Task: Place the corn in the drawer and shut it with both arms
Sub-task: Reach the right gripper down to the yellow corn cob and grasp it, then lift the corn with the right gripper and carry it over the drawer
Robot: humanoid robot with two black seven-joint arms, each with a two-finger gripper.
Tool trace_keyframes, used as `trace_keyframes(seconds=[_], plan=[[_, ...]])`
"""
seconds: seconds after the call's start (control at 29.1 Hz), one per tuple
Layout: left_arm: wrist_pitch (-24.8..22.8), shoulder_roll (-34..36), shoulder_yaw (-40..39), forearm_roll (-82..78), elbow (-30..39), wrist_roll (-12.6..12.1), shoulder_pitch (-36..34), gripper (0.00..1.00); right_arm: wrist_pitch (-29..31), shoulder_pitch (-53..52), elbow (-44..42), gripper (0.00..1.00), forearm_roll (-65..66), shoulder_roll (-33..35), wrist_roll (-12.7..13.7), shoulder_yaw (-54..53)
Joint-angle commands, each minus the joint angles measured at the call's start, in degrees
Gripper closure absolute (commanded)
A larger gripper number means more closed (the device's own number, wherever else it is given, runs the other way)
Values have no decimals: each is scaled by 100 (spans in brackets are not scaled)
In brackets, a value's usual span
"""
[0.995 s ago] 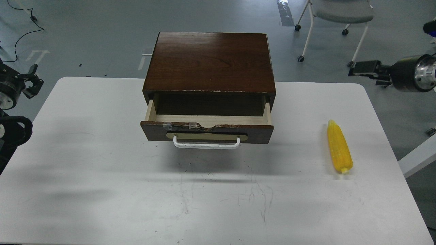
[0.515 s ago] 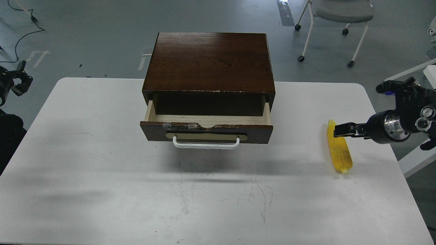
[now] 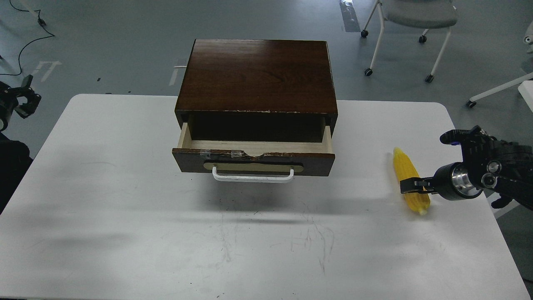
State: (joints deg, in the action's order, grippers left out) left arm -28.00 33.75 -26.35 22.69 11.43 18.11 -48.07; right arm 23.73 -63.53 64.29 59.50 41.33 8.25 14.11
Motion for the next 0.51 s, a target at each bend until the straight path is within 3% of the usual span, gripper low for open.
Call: trace_keyframes(seconds=[0.0,0.14,0.24,0.48], plan=[[0,17,7,-1,0,-9,-18,2,0,-142,40,84,-9,51,-8,-4],[0,245,-2,-10,8,-62,-27,3,0,-607,399,91,0,506,-25,-13],[0,255,33,-10,0,-62,-18,3,44,-1343,1119,92,87,1217,-51,-5],[0,246,69,-10,-9,-53,0,3,53,-2761,1279,94,686,1413,-183,-57]])
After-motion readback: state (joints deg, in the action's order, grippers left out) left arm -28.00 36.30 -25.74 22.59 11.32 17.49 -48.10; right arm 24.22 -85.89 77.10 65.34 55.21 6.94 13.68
